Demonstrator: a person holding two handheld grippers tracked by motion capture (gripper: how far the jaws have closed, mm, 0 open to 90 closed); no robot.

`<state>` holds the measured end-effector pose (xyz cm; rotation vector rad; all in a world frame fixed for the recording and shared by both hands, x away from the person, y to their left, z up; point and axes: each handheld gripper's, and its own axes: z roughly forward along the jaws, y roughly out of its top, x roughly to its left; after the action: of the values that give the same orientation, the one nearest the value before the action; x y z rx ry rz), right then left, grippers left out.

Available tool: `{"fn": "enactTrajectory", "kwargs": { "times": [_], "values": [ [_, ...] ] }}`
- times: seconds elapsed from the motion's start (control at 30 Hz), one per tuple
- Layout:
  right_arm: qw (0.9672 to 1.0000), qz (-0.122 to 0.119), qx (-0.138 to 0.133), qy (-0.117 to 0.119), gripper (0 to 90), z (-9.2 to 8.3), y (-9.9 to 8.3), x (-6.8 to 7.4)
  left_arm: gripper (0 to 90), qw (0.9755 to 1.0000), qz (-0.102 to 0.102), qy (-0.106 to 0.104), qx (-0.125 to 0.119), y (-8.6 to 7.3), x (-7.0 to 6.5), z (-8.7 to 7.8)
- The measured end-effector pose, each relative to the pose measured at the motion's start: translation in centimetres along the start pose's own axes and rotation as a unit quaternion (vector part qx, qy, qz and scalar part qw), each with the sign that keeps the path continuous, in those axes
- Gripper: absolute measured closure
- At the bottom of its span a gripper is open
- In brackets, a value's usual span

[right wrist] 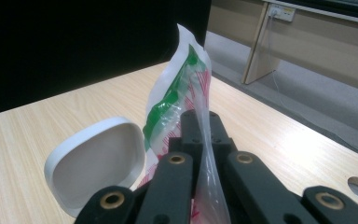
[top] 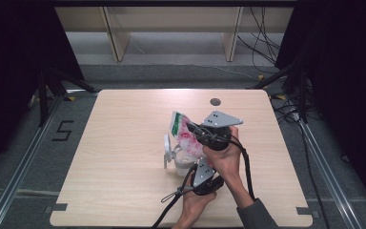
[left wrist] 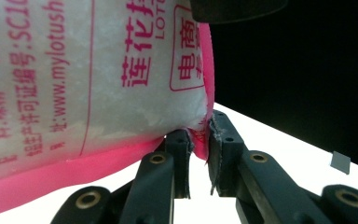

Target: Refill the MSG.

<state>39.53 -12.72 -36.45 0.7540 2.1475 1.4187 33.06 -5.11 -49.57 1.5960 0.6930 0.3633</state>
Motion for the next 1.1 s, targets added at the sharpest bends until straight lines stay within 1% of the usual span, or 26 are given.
{"fn": "enactTrajectory", "kwargs": {
  "times": [0.1, 0.2, 0.23, 0.27, 0.3, 0.33, 0.4, 0.43, 0.5, 0.6, 0.63, 0.67, 0.7, 0.73, 0.77, 0.8, 0.83, 0.87, 0.9, 0.93, 1.0, 1.03, 1.1],
  "values": [
    [1.0, -0.006, -0.002, -0.001, 90.0, 0.0, 0.03, -0.1, 79.2, 1.0, 0.0, 0.001, 0.001, 0.0, 0.0, 0.03],
    [1.0, 0.001, 0.004, -0.002, 90.0, -0.02, 0.02, -0.06, 79.2, 1.0, 0.0, 0.002, 0.0, 0.0, -0.04, 0.06],
    [1.0, 0.006, 0.003, -0.003, 90.0, -0.03, 0.01, -0.04, 79.2, 1.0, 0.0, -0.003, 0.0, -0.01, -0.01, 0.11],
    [1.0, 0.004, -0.002, -0.007, 90.0, 0.06, -0.02, -0.08, 79.2, 1.0, -0.001, 0.001, 0.001, -0.01, -0.05, 0.09],
    [1.0, 0.003, 0.001, -0.002, 90.0, 0.09, -0.04, -0.12, 79.2, 1.0, -0.001, 0.001, 0.002, -0.01, -0.05, 0.1],
    [1.0, 0.002, -0.001, -0.007, 90.0, 0.13, -0.05, -0.13, 79.2, 1.0, -0.001, 0.001, 0.002, 0.0, -0.05, 0.11],
    [1.0, 0.004, 0.0, -0.006, 90.0, 0.15, -0.04, -0.1, 79.1, 1.0, 0.0, -0.003, 0.001, 0.0, -0.02, 0.12],
    [1.0, 0.005, -0.001, -0.006, 90.0, 0.17, -0.04, -0.07, 79.2, 1.0, 0.0, 0.001, 0.001, 0.0, -0.03, 0.08],
    [1.0, 0.003, 0.004, -0.003, 90.0, 0.16, -0.02, -0.13, 79.2, 1.0, -0.001, 0.001, 0.002, 0.02, -0.01, 0.09],
    [1.0, 0.001, -0.003, -0.007, 90.0, 0.25, 0.0, -0.07, 79.1, 1.0, 0.0, -0.001, 0.0, 0.03, 0.01, 0.08],
    [1.0, 0.0, -0.003, -0.006, 90.0, 0.21, 0.03, -0.04, 79.2, 1.0, 0.001, -0.003, 0.0, 0.05, 0.05, 0.08],
    [1.0, 0.002, 0.005, 0.0, 90.0, 0.12, 0.1, 0.01, 79.2, 1.0, -0.002, 0.0, -0.001, 0.07, 0.04, 0.07],
    [1.0, 0.004, 0.006, -0.003, 90.0, 0.09, 0.11, 0.09, 79.2, 1.0, -0.003, 0.0, -0.003, 0.09, 0.03, 0.07],
    [1.0, -0.001, 0.004, -0.005, 90.0, 0.11, 0.15, 0.17, 79.2, 1.0, -0.003, -0.003, -0.004, 0.11, 0.05, 0.1],
    [1.0, 0.001, 0.0, -0.008, 90.0, 0.17, 0.15, 0.23, 79.2, 1.0, -0.003, -0.003, -0.004, 0.13, 0.06, 0.1],
    [1.0, 0.005, 0.004, -0.005, 90.0, 0.13, 0.18, 0.34, 79.2, 1.0, -0.003, 0.0, -0.004, 0.15, 0.07, 0.07],
    [1.0, 0.0, 0.001, -0.008, 90.0, 0.14, 0.2, 0.26, 79.2, 1.0, -0.003, 0.0, -0.004, 0.18, 0.1, 0.07],
    [1.0, -0.003, -0.001, 0.003, 90.0, 0.21, 0.23, 0.18, 79.2, 1.0, -0.003, 0.0, -0.004, 0.2, 0.09, 0.09],
    [1.0, 0.002, -0.002, -0.001, 90.0, 0.16, 0.23, 0.29, 79.2, 1.0, -0.003, 0.0, -0.004, 0.22, 0.07, 0.09],
    [1.0, -0.007, -0.002, -0.005, 90.0, 0.14, 0.28, 0.27, 79.2, 1.0, -0.001, 0.0, -0.005, 0.24, 0.06, 0.1],
    [1.0, -0.009, 0.002, -0.001, 90.0, 0.07, 0.36, 0.2, 79.2, 1.0, -0.002, 0.0, -0.006, 0.26, 0.07, 0.12],
    [1.0, -0.005, 0.002, -0.002, 90.0, 0.04, 0.36, 0.22, 79.2, 1.0, -0.003, 0.0, -0.005, 0.27, 0.07, 0.14],
    [1.0, -0.006, 0.002, -0.002, 90.0, 0.04, 0.36, 0.22, 79.2, 1.0, -0.004, 0.0, -0.008, 0.27, 0.06, 0.17]
  ]
}}
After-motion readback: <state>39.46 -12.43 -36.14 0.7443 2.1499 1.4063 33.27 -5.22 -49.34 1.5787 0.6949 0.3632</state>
